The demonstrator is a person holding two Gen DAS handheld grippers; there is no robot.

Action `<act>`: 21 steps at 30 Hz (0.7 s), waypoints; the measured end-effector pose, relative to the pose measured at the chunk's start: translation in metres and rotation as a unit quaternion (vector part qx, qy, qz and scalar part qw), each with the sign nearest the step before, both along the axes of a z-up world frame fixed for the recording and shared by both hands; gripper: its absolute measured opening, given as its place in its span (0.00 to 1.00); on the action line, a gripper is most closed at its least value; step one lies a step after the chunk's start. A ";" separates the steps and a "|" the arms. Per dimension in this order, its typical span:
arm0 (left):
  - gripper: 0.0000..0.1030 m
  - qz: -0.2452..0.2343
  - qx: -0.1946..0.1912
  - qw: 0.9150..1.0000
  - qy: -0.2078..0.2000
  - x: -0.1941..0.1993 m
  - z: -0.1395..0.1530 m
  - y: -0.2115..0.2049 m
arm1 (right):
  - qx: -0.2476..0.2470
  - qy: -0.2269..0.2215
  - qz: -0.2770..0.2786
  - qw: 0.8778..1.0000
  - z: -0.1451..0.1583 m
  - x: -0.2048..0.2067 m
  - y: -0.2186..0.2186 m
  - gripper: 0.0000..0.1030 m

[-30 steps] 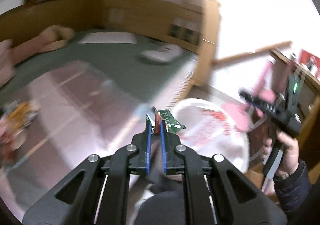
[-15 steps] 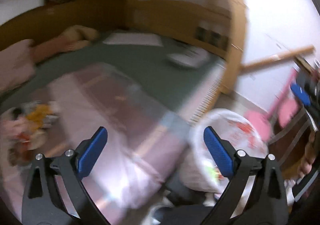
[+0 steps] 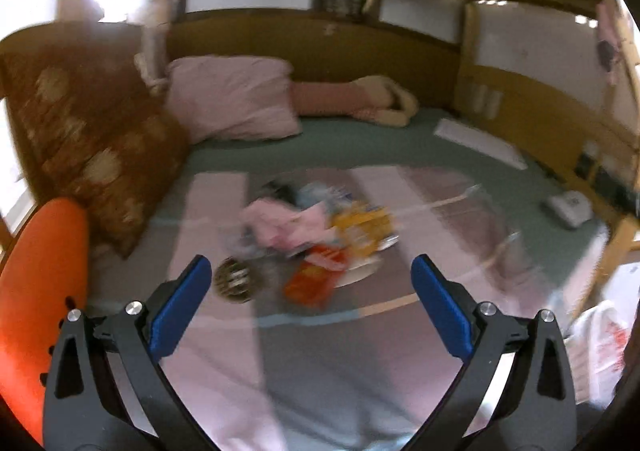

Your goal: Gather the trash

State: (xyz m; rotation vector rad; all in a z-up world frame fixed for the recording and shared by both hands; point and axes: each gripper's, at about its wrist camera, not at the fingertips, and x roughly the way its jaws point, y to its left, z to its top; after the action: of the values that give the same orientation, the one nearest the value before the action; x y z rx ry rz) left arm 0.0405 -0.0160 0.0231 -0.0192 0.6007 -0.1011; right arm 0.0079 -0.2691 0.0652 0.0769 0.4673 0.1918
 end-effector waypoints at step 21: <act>0.97 -0.003 -0.030 0.996 0.088 0.014 -0.030 0.004 | -0.001 0.075 0.031 0.997 -0.069 0.031 0.032 0.81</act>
State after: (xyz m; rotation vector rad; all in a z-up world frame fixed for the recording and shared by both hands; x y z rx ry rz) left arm 0.0547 -0.0117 -0.0069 -0.0858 0.7728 -0.1233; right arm 0.0389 -0.2371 -0.0041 0.0750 0.6204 0.2471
